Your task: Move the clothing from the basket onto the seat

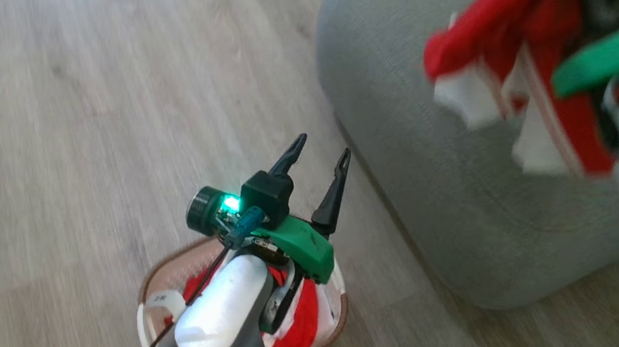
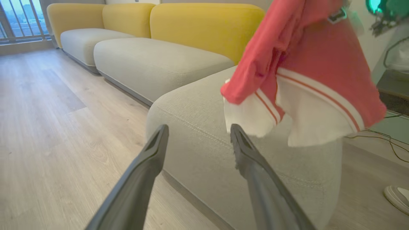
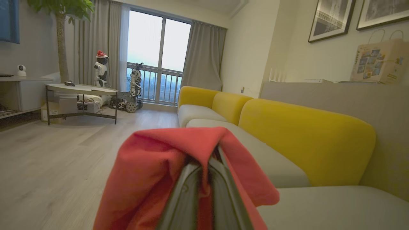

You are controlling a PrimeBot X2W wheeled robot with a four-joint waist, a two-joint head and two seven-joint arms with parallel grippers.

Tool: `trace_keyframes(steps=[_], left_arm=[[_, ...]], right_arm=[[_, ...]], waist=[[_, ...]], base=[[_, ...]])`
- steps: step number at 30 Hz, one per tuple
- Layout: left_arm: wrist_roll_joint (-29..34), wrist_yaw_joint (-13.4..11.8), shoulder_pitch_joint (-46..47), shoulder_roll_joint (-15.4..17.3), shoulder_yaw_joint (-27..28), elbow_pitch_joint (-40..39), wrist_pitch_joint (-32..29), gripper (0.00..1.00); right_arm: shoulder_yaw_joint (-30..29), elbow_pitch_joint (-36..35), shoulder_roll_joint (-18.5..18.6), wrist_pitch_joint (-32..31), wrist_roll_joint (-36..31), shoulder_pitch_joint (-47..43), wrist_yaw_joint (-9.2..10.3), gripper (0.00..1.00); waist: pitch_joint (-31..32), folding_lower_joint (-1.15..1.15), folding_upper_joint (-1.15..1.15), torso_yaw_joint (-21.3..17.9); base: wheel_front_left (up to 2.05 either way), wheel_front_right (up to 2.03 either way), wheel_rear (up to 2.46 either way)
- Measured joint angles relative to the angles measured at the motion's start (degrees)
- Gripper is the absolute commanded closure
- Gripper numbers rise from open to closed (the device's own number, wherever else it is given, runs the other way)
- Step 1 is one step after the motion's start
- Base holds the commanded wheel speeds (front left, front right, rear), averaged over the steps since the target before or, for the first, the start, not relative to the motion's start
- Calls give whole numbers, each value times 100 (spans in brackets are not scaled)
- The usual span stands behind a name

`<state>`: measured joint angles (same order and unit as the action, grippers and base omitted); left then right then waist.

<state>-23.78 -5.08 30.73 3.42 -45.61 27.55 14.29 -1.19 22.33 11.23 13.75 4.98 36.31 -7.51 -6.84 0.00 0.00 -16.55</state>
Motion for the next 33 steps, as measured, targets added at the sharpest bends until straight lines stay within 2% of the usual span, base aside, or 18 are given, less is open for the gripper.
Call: trace_keyframes(steps=[3, 8, 13, 19, 26, 33], left_arm=[[115, 0, 50, 105, 0, -79, 0, 0], [269, -83, 292, 259, 26, -320, 0, 0], [445, -190, 609, 438, 82, -625, -15, 0], [573, -324, 828, 616, 168, -1096, -102, 0], [705, -404, 922, 737, 144, -1455, -258, 0], [746, -434, 922, 806, 60, -1568, -369, 0]], right_arm=[[46, 261, 291, -100, 133, 781, 0, 100], [-432, 700, 653, -243, 502, 2065, 0, 100], [-929, 1266, 1056, -213, 73, 3126, 0, 100], [-1575, 2060, 1260, -99, -578, 3778, 0, 100], [-2352, 2760, 1303, 14, -1359, 3819, 0, 100], [-3008, 3403, 839, 71, -1897, 3643, 0, 100]], waist=[[-287, 0, 0, 144], [-829, 1, 0, 387], [-1441, 1, 0, 623], [-2122, 2, 0, 921], [-2681, 2, 0, 1182], [-3040, 1, 0, 1340]], base=[[0, 0, 0], [0, 0, 0], [0, 0, 0], [0, 0, 0], [0, 0, 0], [0, 0, 0]])
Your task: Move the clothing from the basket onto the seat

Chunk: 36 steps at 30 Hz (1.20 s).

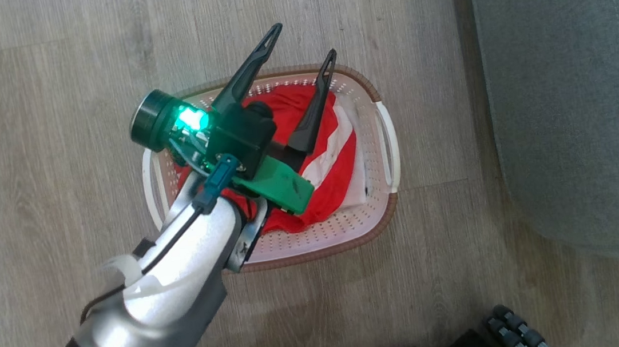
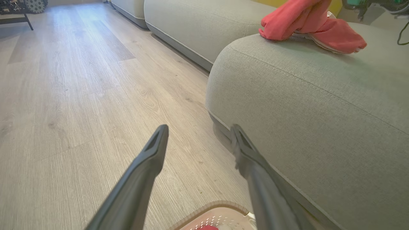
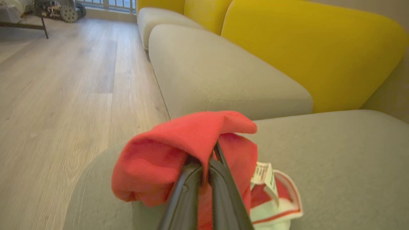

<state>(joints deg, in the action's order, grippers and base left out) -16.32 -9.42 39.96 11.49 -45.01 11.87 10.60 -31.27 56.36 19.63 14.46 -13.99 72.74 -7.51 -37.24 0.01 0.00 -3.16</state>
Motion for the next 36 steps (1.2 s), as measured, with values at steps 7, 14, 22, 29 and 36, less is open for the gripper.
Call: trace_keyframes(steps=[7, 14, 22, 29, 36], left_arm=[[0, -19, 16, 85, -31, -8, -9, 0], [-29, -69, 70, 90, -21, 86, -37, 0], [-231, -121, -86, 104, 114, 232, 121, 0], [-442, -171, -381, 99, 203, 347, 261, 0], [-653, -211, -748, 48, 411, 472, 365, 0]], right_arm=[[-89, 547, -281, 0, -310, -127, 0, 0], [400, 597, -404, 0, -113, -221, 0, 0], [1340, 222, -435, 0, 822, -1061, 0, 0], [2040, -330, -326, 0, 1600, -1839, 0, 0], [2547, -880, -144, 0, 2022, -2212, 0, 0]], waist=[[-53, -1, 0, -22], [36, -1, 0, -111], [377, -1, 0, -222], [841, -1, 0, -265], [1433, -1, 0, -213]], base=[[0, 0, 0], [0, 0, 0], [0, 0, 0], [0, 0, 0], [0, 0, 0]])
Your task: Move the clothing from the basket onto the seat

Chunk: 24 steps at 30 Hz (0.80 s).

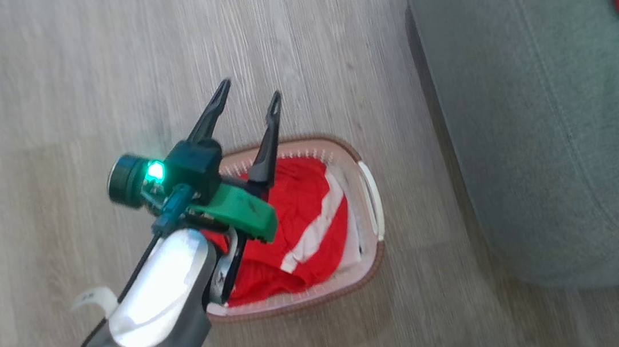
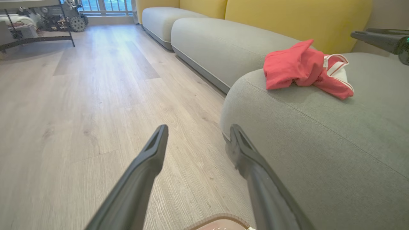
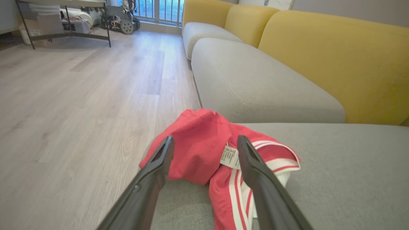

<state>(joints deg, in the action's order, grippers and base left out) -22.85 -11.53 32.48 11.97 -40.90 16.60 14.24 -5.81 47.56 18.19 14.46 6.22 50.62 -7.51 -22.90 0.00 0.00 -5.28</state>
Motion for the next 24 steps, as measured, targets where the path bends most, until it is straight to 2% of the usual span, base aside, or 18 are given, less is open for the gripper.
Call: trace_keyframes(steps=[10, 24], left_arm=[[-138, -16, -789, -62, 508, 29, 4, 0], [-48, -69, -2102, -54, 1478, -219, 4, 0]], right_arm=[[399, -560, -38, 0, 368, -810, 0, 0], [394, -1628, -764, 0, 377, -2346, 0, 0]], waist=[[944, 0, 0, 248], [1907, 0, 0, 657]], base=[[0, 0, 0], [0, 0, 0]])
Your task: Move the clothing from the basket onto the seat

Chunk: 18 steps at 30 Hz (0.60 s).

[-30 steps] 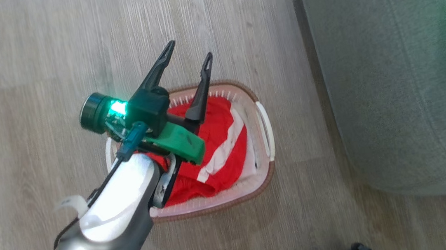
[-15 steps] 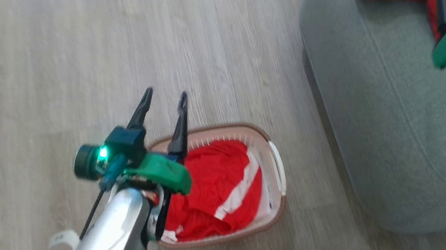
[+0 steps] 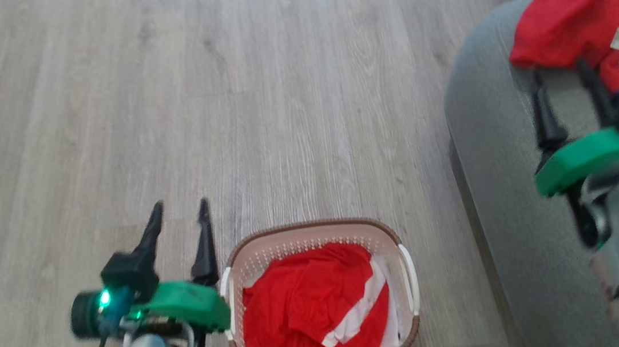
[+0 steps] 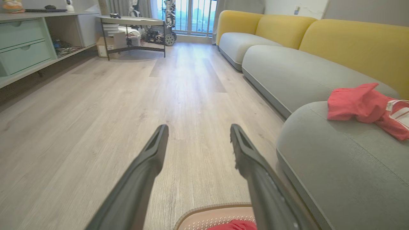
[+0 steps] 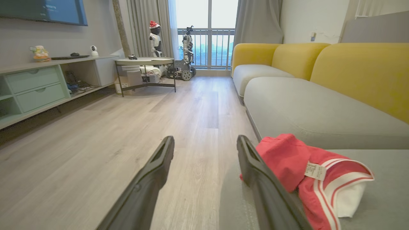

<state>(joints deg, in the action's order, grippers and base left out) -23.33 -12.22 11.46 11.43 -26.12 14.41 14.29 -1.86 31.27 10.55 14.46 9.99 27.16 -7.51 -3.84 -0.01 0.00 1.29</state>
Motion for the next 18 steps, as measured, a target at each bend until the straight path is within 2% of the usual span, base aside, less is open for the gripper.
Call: trace_keyframes(steps=[7, 13, 18], left_arm=[[108, -46, -566, -3, 323, -122, 0, 0], [199, -38, -985, -11, 548, -233, 0, 0], [258, -3, -1264, -47, 737, -314, 0, 0]], right_arm=[[-144, -599, -523, 0, -241, -819, 0, 0], [-138, -984, -722, 0, -466, -1432, 0, 0], [-62, -1355, -727, 0, -223, -1789, 0, 0]], waist=[[266, 0, 0, 176], [392, 0, 0, 270], [477, 0, 0, 301]], base=[[0, 0, 0], [0, 0, 0], [0, 0, 0]])
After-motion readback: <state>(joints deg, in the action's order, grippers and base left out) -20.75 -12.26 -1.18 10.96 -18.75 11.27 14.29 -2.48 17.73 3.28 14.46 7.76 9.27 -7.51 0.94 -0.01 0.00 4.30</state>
